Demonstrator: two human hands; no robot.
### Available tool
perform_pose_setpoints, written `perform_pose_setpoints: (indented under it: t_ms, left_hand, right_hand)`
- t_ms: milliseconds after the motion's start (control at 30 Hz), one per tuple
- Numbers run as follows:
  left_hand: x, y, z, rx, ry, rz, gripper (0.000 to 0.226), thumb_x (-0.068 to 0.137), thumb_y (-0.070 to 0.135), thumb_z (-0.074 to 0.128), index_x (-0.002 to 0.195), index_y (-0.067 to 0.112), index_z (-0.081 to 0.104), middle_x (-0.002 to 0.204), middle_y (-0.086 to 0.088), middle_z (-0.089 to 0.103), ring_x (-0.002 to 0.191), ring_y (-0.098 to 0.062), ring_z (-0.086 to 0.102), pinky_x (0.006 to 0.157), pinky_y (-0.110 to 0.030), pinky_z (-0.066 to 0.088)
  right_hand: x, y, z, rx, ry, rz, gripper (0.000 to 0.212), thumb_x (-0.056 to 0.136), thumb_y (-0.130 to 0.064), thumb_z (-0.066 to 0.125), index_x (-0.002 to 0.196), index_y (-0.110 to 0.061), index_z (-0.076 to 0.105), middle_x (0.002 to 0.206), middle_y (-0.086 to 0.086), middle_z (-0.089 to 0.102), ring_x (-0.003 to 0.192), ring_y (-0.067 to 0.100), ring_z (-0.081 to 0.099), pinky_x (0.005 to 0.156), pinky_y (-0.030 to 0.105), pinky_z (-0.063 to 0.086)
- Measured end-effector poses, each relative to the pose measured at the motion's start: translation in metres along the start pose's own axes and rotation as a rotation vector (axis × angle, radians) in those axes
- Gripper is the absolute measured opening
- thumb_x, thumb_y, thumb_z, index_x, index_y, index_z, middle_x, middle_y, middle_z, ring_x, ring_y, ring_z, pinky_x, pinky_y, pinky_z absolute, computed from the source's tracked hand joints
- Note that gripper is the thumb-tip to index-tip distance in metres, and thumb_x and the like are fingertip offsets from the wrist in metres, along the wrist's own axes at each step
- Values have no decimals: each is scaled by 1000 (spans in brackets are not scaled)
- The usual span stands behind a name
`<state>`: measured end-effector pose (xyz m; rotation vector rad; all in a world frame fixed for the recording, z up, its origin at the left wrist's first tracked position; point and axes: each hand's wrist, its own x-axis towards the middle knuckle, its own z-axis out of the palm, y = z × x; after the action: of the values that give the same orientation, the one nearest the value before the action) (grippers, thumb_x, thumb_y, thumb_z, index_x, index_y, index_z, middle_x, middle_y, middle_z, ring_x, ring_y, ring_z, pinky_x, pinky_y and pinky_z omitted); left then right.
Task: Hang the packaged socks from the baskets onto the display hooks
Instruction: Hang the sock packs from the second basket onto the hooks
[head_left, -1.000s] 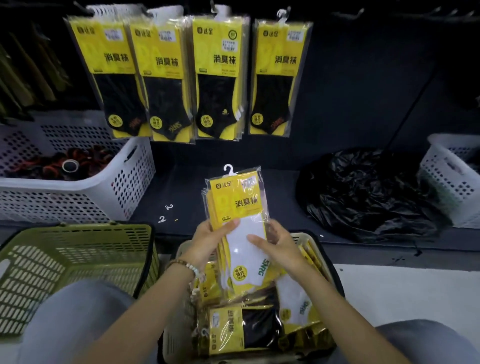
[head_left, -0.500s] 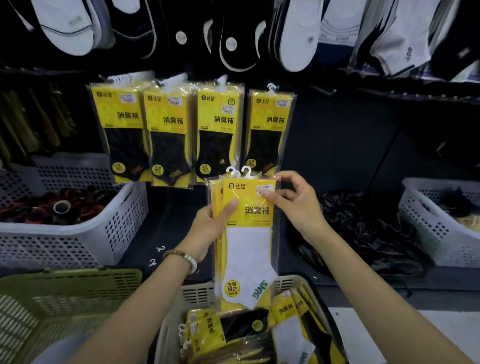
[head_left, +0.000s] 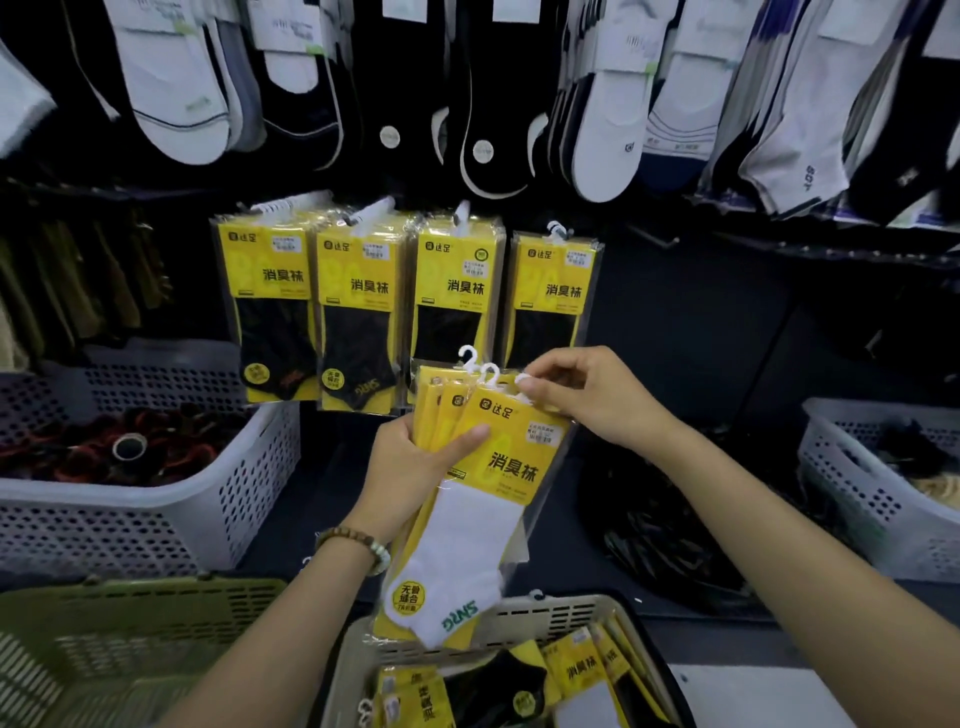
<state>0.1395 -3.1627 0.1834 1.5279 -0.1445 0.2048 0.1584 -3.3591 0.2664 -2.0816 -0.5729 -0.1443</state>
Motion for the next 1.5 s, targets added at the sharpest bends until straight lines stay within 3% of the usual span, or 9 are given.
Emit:
perform_pose_setpoints:
  t_ms: [100,200,433,600,700,900,1033,1167,1500]
  left_hand:
    - [1,3,-6,17,9,3,32,56,48,80,78,27,72,79,11,74,71,-6,71,53,-13,51]
    - [0,4,-8,6,-5,-13,32,55,49,80,79,28,73,81,9,75,73,-8,72,54,-14,52]
    - [-1,5,-11,-15,12,-9,38,58,47,78,86,22,72,82,9,75,75,-9,72,56,-15,53]
    - [7,11,-3,-76,89,-28,43,55,53,77,86,24,71,82,10,75,74,-7,72,55,-17,54]
    - [14,14,5,-109,98,-52,47,54,55,77,89,25,69,83,12,75,76,-7,72,57,-19,55]
    - [35,21,7,3,-17,-5,44,70,65,55,79,24,67,68,12,69,64,-8,66,56,-11,47]
    - [60,31,-8,54,91,52,46,74,62,55,58,20,49,54,8,48,50,-6,46,53,-16,38]
    - [87,50,-21,170,189,153,49,81,56,55,54,23,32,36,14,27,32,-1,27,36,-8,23]
    - [121,57,-29,245,265,130,54,73,67,53,58,21,28,36,11,22,31,-4,22,35,-13,23]
  right_hand:
    - [3,-6,-1,104,-44,51,9,85,-23,69,80,-16,72,73,-6,71,65,1,65,53,10,46]
    - [4,-5,4,219,-26,137,12,84,-25,70,80,-14,72,84,6,73,73,11,68,57,14,51]
    - [3,-3,6,176,-13,107,11,84,-25,70,81,-14,72,77,-7,68,66,1,63,57,11,47]
    - [1,11,16,275,269,124,20,79,-26,74,92,-18,60,86,2,58,76,10,56,64,14,47]
    - [-5,19,30,471,278,205,31,75,-24,77,97,-10,59,89,-3,71,79,6,69,62,14,52]
    - [1,33,25,667,423,215,16,85,-18,69,99,-11,68,95,1,75,87,13,72,67,20,56]
    - [17,48,-4,657,524,282,16,93,-18,58,105,-11,68,101,6,74,94,21,70,84,35,55]
    - [49,50,-42,594,617,253,11,94,-14,57,95,-12,67,89,3,74,74,10,72,60,22,57]
    - [138,66,-49,428,568,243,6,91,-15,63,94,-13,66,85,-3,70,78,10,67,61,17,54]
